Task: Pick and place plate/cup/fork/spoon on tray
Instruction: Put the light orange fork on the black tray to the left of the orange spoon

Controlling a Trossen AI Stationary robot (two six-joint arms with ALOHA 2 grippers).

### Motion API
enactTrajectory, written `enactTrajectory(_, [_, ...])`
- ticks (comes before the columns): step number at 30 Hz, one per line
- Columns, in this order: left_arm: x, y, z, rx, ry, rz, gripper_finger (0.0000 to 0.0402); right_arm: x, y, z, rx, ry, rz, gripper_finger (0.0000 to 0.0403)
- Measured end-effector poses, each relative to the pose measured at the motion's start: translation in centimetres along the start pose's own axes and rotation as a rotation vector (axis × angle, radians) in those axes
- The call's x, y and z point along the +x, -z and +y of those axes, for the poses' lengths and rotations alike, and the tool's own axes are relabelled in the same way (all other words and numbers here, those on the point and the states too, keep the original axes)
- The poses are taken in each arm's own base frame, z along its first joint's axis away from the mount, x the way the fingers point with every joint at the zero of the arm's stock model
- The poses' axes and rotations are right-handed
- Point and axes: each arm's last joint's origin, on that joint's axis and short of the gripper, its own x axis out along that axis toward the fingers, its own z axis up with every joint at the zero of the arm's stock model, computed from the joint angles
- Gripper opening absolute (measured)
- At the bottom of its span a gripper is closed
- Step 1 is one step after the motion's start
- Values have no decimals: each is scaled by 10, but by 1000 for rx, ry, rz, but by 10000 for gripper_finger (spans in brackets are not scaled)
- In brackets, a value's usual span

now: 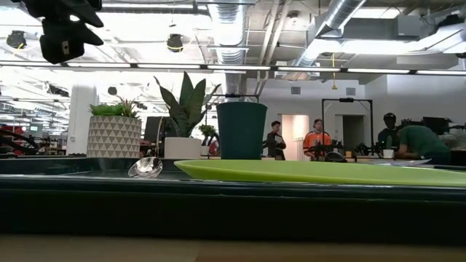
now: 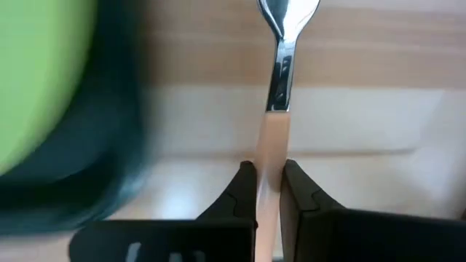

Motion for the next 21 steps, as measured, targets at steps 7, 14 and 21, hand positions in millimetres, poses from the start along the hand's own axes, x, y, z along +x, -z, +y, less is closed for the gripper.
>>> enactTrajectory(7, [-6, 1, -1, -6, 75, 49, 112, -63, 30, 20, -19, -193, -50, 24])
enactTrajectory(14, [-23, -1, 3, -23, 154, 8, 112, -101, 38, 76, -74, -424, -114, 24])
enactTrajectory(21, [-41, -3, 8, -42, 228, -48, 112, -115, 25, 157, -216, -533, -163, 27])
